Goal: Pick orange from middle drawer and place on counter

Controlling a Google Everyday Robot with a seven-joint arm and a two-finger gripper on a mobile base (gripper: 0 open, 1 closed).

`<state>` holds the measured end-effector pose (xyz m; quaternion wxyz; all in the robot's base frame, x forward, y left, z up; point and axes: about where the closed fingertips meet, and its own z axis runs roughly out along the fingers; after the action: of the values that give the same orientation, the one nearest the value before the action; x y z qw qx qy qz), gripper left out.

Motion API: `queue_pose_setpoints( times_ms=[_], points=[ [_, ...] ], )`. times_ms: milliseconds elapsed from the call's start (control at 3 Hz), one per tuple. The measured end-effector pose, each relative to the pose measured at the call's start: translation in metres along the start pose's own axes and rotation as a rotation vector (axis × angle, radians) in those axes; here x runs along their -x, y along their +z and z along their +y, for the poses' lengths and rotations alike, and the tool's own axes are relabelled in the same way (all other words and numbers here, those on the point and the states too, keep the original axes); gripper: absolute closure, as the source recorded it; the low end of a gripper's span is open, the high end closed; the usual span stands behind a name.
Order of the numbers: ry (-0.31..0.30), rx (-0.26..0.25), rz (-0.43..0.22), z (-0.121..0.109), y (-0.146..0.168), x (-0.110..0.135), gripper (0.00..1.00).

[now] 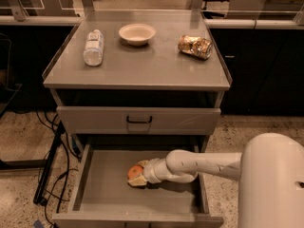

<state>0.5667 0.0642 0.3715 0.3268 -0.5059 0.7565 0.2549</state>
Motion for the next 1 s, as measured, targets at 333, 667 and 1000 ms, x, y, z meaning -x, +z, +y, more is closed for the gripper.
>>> queue_pose_setpoints(
  times_ms=[333, 667, 1000],
  points=[
    [0.0, 0.0, 0.0, 0.0, 0.0, 0.0, 0.81],
    [0.0, 0.002, 0.001, 0.0003, 0.0003, 0.0, 1.0],
    [0.001, 0.003, -0.001, -0.0009, -0.002, 0.002, 1.0]
  ],
)
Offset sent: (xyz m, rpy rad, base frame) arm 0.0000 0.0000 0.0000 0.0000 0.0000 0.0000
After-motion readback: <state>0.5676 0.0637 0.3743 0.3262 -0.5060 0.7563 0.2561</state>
